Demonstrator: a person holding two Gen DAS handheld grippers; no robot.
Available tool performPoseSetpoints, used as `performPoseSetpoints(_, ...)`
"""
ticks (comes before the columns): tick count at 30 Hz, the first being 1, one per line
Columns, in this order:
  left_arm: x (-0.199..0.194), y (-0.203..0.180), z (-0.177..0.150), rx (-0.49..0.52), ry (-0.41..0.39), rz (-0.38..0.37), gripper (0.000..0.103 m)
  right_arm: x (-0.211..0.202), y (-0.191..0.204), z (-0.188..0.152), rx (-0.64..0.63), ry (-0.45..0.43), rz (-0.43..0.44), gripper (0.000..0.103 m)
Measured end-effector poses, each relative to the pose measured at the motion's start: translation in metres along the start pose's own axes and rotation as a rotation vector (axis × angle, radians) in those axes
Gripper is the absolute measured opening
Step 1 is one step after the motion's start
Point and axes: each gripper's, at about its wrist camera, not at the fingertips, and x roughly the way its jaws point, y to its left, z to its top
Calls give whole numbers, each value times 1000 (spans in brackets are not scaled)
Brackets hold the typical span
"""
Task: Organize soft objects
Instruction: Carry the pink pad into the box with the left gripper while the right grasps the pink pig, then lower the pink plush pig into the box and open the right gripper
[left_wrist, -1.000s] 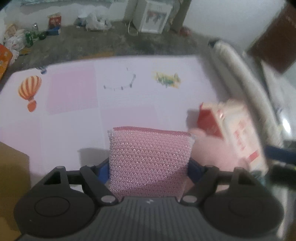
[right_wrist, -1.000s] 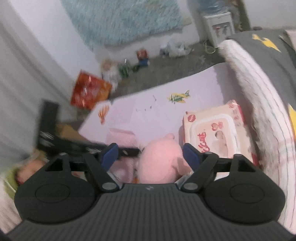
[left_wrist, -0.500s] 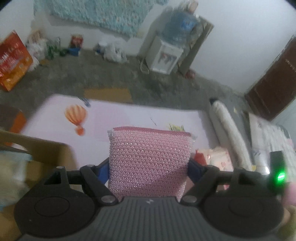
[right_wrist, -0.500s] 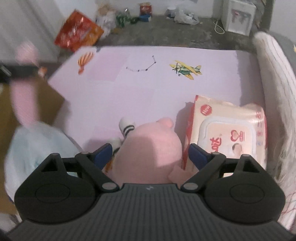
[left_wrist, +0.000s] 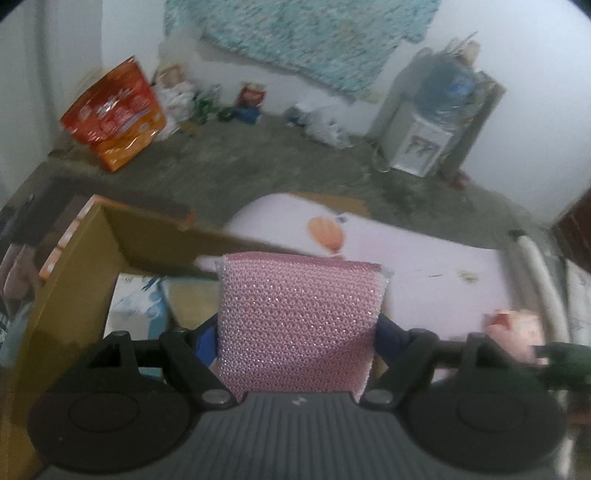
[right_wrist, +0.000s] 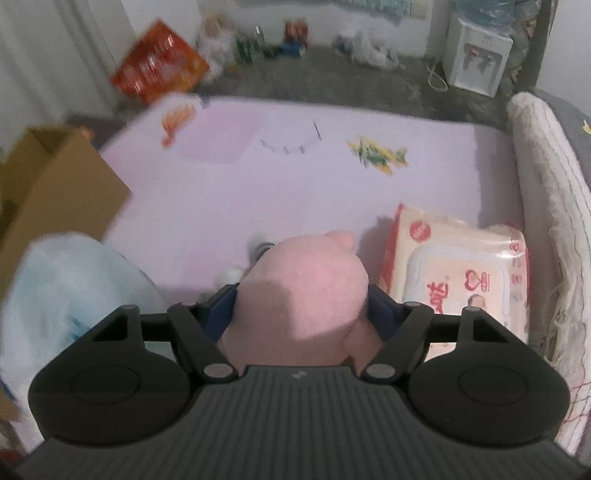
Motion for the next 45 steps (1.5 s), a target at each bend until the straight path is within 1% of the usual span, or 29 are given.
performPoseSetpoints(2, 19, 7, -1, -1, 30, -9, 82, -15, -1, 1, 25, -48, 26, 74)
performPoseSetpoints(4, 39, 10, -1, -1, 62, 0, 82, -29, -3, 1, 54, -88, 51, 74)
performPoseSetpoints(6, 54, 11, -3, 26, 80, -7, 82, -42, -3, 1, 78, -118, 70, 74)
performPoseSetpoints(10, 80, 5, -6, 53, 109, -24, 83, -61, -7, -4, 124, -151, 103, 75)
performPoseSetpoints(12, 91, 3, -7, 59, 125, -27, 86, -65, -9, -7, 147, -157, 125, 75)
performPoseSetpoints(14, 98, 1, -9, 56, 137, -17, 91, -67, -8, -9, 162, -163, 137, 75)
performPoseSetpoints(16, 99, 3, -9, 43, 131, -19, 95, -70, -6, -10, 162, -169, 137, 75)
performPoseSetpoints(21, 91, 8, -7, 24, 96, -34, 98, -75, -1, -14, 167, -180, 152, 75)
performPoseSetpoints(24, 79, 10, -6, 10, 71, -41, 98, -81, 4, -16, 178, -191, 170, 75)
performPoseSetpoints(28, 53, 11, -5, -8, 29, -51, 98, -97, 13, -19, 181, -218, 205, 75)
performPoseSetpoints(34, -5, 14, -11, -32, -40, -68, 98, -124, 45, -22, 147, -248, 261, 75)
performPoseSetpoints(39, -62, 27, -28, -48, -94, -77, 98, -140, 90, -21, 94, -253, 338, 75)
performPoseSetpoints(45, -119, 51, -61, -63, -150, -53, 99, -134, 168, -13, 1, -210, 437, 75)
